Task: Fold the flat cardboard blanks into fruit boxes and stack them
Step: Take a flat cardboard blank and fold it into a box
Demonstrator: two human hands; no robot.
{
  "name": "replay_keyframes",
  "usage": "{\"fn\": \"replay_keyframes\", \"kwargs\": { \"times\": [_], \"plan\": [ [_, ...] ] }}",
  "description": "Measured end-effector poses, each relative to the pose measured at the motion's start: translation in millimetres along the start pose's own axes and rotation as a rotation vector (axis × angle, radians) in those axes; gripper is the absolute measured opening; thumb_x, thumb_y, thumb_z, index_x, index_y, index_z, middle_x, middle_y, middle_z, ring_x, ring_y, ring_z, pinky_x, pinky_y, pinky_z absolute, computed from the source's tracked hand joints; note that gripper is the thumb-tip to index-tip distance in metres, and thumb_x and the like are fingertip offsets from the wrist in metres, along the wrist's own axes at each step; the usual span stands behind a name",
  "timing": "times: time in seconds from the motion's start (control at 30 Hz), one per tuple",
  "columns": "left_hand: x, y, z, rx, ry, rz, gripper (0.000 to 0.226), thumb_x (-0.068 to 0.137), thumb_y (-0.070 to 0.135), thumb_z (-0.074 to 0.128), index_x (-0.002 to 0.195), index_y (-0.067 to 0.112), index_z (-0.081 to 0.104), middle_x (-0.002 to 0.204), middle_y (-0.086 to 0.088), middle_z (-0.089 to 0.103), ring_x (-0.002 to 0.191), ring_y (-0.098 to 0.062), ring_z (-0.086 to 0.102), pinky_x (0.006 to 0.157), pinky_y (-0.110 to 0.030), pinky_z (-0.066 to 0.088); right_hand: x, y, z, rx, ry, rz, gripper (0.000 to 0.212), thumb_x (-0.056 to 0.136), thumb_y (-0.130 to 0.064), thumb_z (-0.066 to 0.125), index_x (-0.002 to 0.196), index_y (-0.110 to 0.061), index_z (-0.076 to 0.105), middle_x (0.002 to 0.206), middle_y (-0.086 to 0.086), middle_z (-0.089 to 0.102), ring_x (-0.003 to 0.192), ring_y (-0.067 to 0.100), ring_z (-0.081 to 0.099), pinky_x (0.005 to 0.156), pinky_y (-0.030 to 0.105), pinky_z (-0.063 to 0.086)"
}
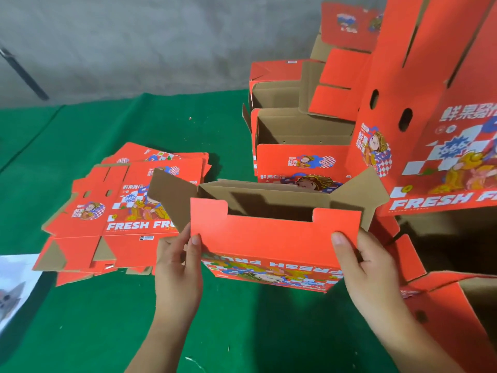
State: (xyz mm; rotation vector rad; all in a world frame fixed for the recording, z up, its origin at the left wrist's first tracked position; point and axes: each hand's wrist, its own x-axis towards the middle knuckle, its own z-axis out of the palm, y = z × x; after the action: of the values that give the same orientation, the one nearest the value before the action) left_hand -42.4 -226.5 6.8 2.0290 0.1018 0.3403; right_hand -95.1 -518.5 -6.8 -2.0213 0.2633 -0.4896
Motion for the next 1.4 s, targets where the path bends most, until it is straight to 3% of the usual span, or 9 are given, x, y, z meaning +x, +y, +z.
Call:
{"fn": "replay_keyframes", "kwargs": {
  "times": [0.2,0.43,0.57,0.7,0.9,1.0,1.13,1.33,1.4],
  "plan": [
    [5.0,-2.0,12.7,-0.015,0.042,-0.043,0.039,0.101,0.025,0.062,0.139,0.027,0.061,0.097,-0.001,0.049,0.082,-0.006,0.059,0.073,-0.008,0.044,-12.9,-6.3,15.6,-0.060,0.257,0.031,0.090,0.087,-0.039,0.077,0.157,-0.038,0.020,0.139,0.009,0.038,0.132,0.023,0.042,0.111,0.046,0.038],
    [8.2,-9.7,8.5,-0.086,-0.017,0.057,0.089,0.099,0.005,0.061,0.159,0.048,0.012,0.100,-0.004,0.060,0.079,-0.012,0.069,0.070,-0.014,0.050,0.7,-40.6,32.7,-0.588,-0.040,-0.449,0.046,0.088,-0.042,0.063,0.133,-0.033,0.062,0.144,-0.003,0.056,0.122,0.024,0.054,0.106,0.042,0.038],
    [6.3,-18.9,7.5,0.120,-0.033,0.161,0.077,0.095,0.002,0.056,0.159,0.034,0.028,0.089,0.008,0.048,0.086,-0.016,0.051,0.077,-0.022,0.039,26.9,-52.4,40.4,-0.719,-0.218,-0.191,0.104,0.081,-0.061,0.070,0.161,-0.042,0.006,0.172,0.011,0.004,0.122,0.037,0.058,0.090,0.044,0.056],
    [5.8,-19.9,3.4,0.265,-0.091,0.229,0.061,0.087,0.014,0.044,0.147,0.021,0.054,0.106,0.001,0.041,0.102,-0.019,0.042,0.094,-0.033,0.035,30.1,-47.9,42.9,-0.697,-0.307,-0.194,0.098,0.090,-0.062,0.060,0.160,-0.043,-0.006,0.164,0.000,-0.039,0.116,0.034,0.063,0.087,0.042,0.056],
    [22.1,-3.5,5.0,0.425,-0.224,0.406,0.039,0.101,0.056,0.038,0.124,0.044,0.067,0.123,0.016,0.051,0.122,-0.009,0.043,0.100,-0.034,0.030,11.4,-56.5,34.1,-0.559,0.040,-0.404,0.053,0.088,-0.037,0.068,0.140,-0.033,0.058,0.170,-0.002,0.022,0.149,0.029,0.034,0.120,0.053,0.027],
    [44.7,8.3,19.1,0.664,-0.187,0.333,0.045,0.094,0.049,0.046,0.132,0.035,0.065,0.108,-0.002,0.060,0.101,-0.035,0.056,0.088,-0.046,0.043,-3.4,-54.6,24.1,-0.503,0.331,-0.279,0.073,0.080,-0.035,0.068,0.150,-0.035,0.047,0.170,0.001,0.018,0.155,0.031,0.019,0.120,0.053,0.015],
    [66.4,19.9,33.0,0.708,-0.200,0.282,0.051,0.100,0.063,0.037,0.136,0.034,0.058,0.102,-0.012,0.060,0.097,-0.043,0.059,0.080,-0.049,0.051,-19.2,-35.3,10.5,-0.333,0.104,-0.192,0.095,0.088,-0.013,0.073,0.163,-0.027,0.018,0.171,-0.007,0.013,0.157,0.016,0.018,0.123,0.045,0.028],
    [80.9,13.9,46.6,0.624,-0.246,0.191,0.076,0.095,0.063,0.053,0.158,0.047,0.015,0.111,-0.012,0.064,0.102,-0.041,0.066,0.078,-0.047,0.054,-36.4,-17.8,10.9,-0.382,-0.020,-0.228,0.054,0.096,-0.028,0.055,0.150,-0.022,0.051,0.157,-0.012,0.045,0.150,0.007,0.033,0.120,0.029,0.029],
    [77.6,12.8,48.8,0.624,-0.261,0.241,0.072,0.097,0.064,0.047,0.160,0.034,0.030,0.113,-0.013,0.057,0.109,-0.038,0.058,0.089,-0.047,0.050,-30.0,-18.9,7.9,-0.374,-0.019,-0.266,0.038,0.098,-0.034,0.050,0.131,-0.024,0.067,0.136,-0.016,0.059,0.139,0.005,0.044,0.114,0.030,0.036]
  ]
}}
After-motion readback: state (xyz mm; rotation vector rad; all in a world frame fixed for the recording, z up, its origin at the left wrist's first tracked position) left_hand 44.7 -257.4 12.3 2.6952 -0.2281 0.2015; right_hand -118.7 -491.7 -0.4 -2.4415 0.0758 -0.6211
